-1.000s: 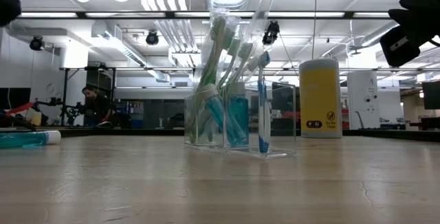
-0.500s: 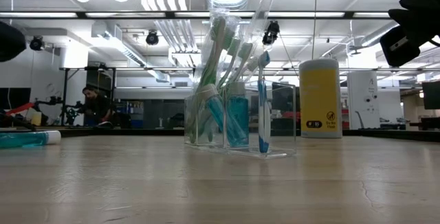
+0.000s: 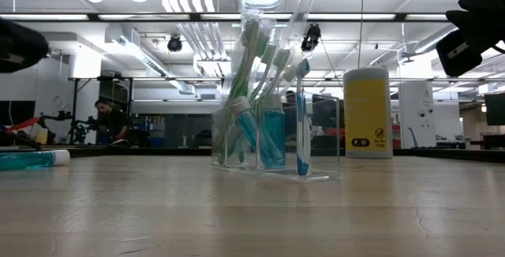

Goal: Pick & Place toothbrushing station
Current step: Put the blue toothbrush into the transparent organizer

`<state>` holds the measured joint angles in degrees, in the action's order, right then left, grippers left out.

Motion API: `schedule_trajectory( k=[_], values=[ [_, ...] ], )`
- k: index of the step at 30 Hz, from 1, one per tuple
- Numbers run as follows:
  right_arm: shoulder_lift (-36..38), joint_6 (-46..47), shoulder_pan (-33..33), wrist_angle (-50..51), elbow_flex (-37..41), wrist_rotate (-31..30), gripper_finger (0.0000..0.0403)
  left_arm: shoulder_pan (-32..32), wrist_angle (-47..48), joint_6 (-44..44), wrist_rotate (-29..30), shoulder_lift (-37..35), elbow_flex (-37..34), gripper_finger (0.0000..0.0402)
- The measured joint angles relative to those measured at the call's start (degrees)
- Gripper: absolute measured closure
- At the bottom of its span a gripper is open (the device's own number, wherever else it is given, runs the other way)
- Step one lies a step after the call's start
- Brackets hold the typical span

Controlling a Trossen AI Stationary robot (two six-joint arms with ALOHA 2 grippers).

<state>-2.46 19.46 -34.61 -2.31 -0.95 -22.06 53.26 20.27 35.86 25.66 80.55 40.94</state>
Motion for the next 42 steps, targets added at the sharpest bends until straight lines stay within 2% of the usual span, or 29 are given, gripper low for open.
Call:
schedule_trajectory(
  k=[8, 15, 29, 33, 42],
  values=[
    [0.0, 0.0, 0.0, 0.0, 0.0, 0.0, 0.0327, -0.7, -6.0, 1.4, 0.0, 0.0, -4.5, 0.0174],
    [0.0, 0.0, 0.0, 0.0, 0.0, 0.0, 0.0327, -1.3, -6.3, 2.8, -0.5, 0.0, -5.9, 0.0174],
    [0.0, 0.0, 0.0, 0.0, 0.0, 0.0, 0.0327, -1.4, -14.3, 4.6, -2.9, 0.0, -11.0, 0.0177],
    [0.0, 0.0, 0.0, 0.0, 0.0, 0.0, 0.0327, -1.4, -14.4, 5.8, -5.2, 0.0, -11.9, 0.0201],
    [0.0, 0.0, 0.0, 0.0, 0.0, 0.0, 0.0327, -1.5, -14.5, 8.3, -4.5, 0.0, -12.5, 0.0293]
  ],
)
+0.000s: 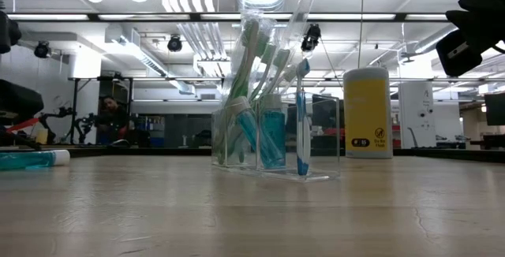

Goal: Pick & Place toothbrushing station
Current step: Put the blue toothbrush into the transparent organizer

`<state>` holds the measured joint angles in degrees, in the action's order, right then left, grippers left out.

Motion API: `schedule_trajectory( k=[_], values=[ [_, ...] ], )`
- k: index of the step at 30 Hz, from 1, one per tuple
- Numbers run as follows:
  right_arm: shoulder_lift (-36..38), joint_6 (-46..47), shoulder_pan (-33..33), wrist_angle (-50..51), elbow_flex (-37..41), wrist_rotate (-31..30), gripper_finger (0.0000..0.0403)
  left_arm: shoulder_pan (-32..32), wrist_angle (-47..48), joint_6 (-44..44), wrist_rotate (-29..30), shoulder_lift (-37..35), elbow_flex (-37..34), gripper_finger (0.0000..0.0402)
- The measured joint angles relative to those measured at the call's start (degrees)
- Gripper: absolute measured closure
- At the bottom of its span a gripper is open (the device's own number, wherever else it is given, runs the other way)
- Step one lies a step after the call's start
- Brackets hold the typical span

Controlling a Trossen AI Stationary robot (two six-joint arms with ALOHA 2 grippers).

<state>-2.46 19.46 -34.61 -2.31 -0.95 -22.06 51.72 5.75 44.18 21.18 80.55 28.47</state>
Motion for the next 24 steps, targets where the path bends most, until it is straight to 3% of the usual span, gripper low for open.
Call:
schedule_trajectory(
  k=[10, 24],
  values=[
    [0.0, 0.0, 0.0, 0.0, 0.0, 0.0, 0.0327, -0.4, -1.1, -1.1, 1.2, 0.1, 1.1, 0.037],
    [0.0, 0.0, 0.0, 0.0, 0.0, 0.0, 0.0327, -1.2, -0.9, -9.9, 10.3, -0.2, 9.4, 0.0379]
  ],
)
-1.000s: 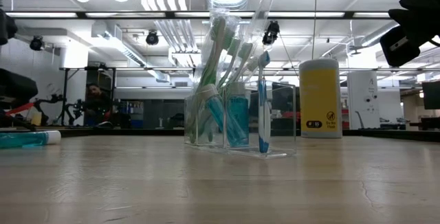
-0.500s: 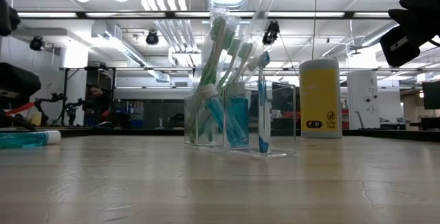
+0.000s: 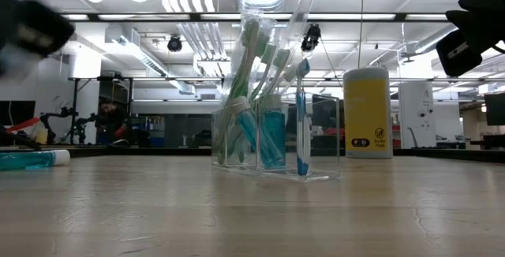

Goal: Pick & Place toothbrushing station
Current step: Put the blue toothbrush into the transparent organizer

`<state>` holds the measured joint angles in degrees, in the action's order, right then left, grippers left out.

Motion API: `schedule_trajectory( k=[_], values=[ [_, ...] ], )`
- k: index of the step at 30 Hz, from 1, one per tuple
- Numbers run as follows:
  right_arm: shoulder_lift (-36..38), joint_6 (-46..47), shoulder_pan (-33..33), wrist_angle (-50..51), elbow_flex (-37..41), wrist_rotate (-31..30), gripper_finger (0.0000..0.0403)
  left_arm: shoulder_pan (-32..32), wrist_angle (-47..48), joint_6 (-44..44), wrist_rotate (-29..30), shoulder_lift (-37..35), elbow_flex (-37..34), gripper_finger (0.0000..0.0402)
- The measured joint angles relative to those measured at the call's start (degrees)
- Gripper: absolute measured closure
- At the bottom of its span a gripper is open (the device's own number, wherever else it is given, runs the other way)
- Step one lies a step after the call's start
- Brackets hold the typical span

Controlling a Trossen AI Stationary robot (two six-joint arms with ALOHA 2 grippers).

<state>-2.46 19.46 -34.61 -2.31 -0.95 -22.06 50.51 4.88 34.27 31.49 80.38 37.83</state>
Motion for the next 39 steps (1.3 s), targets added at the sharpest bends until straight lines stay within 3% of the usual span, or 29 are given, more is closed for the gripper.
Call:
schedule_trajectory(
  k=[7, 10, 13, 17, 21, 28, 32, 39],
  values=[
    [0.0, 0.0, 0.0, 0.0, 0.0, 0.0, 0.0327, -0.9, -1.6, -5.7, 13.8, -0.1, 9.1, 0.038],
    [0.0, 0.0, 0.0, 0.0, 0.0, 0.0, 0.0327, -1.8, -8.1, -10.6, 18.5, -0.1, 11.2, 0.038],
    [0.0, 0.0, 0.0, 0.0, 0.0, 0.0, 0.0327, -3.5, -18.1, -18.4, 19.1, -0.1, 12.1, 0.038],
    [0.0, 0.0, 0.0, 0.0, 0.0, 0.0, 0.0327, -6.6, -31.4, -28.2, 17.5, -0.1, 11.9, 0.038],
    [0.0, 0.0, 0.0, 0.0, 0.0, 0.0, 0.0327, -10.8, -39.4, -31.3, 14.5, 0.1, 11.8, 0.038],
    [0.0, 0.0, 0.0, 0.0, 0.0, 0.0, 0.0327, -18.9, -55.5, -36.0, 3.8, 2.7, 11.8, 0.038],
    [0.0, 0.0, 0.0, 0.0, 0.0, 0.0, 0.0327, -22.3, -63.4, -36.6, -1.1, 7.0, 12.1, 0.038],
    [0.0, 0.0, 0.0, 0.0, 0.0, 0.0, 0.0327, -23.8, -74.3, -42.0, -1.9, 16.8, 16.9, 0.038]
  ],
)
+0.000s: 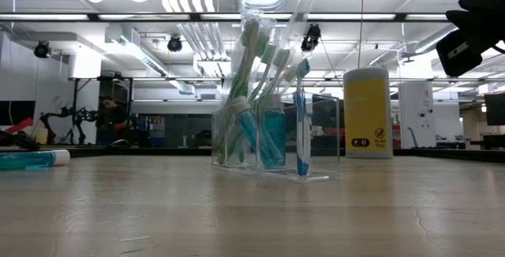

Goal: Pick & Place toothbrushing station
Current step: Put the blue toothbrush into the transparent organizer

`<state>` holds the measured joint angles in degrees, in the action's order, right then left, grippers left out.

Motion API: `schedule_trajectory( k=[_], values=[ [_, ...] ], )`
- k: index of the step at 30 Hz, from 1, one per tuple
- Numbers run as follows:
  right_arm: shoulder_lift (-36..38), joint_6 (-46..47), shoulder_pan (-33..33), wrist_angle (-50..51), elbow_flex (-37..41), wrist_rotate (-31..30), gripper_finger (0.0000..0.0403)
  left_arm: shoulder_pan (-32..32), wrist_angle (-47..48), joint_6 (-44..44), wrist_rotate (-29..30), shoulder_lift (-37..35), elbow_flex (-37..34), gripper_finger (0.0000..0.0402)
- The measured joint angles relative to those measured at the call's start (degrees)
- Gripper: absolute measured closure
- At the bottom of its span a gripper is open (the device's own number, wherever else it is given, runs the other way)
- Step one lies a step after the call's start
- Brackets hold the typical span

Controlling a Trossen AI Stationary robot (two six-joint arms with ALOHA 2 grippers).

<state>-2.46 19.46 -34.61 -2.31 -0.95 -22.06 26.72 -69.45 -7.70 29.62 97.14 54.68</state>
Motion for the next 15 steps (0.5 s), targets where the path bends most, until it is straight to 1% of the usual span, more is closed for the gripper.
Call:
schedule_trajectory(
  k=[5, 7, 11, 15],
  values=[
    [0.0, 0.0, 0.0, 0.0, 0.0, 0.0, 0.0327, -0.2, -0.4, -4.3, 5.7, 6.1, 4.8, 0.038],
    [0.0, 0.0, 0.0, 0.0, 0.0, 0.0, 0.0327, -0.4, -0.2, -5.1, 7.0, 8.1, 6.2, 0.038],
    [0.0, 0.0, 0.0, 0.0, 0.0, 0.0, 0.0327, -1.1, -0.2, -7.9, 7.6, 10.7, 8.0, 0.038],
    [0.0, 0.0, 0.0, 0.0, 0.0, 0.0, 0.0327, -2.4, -0.6, -6.9, 8.0, 11.9, 8.1, 0.038]
  ],
)
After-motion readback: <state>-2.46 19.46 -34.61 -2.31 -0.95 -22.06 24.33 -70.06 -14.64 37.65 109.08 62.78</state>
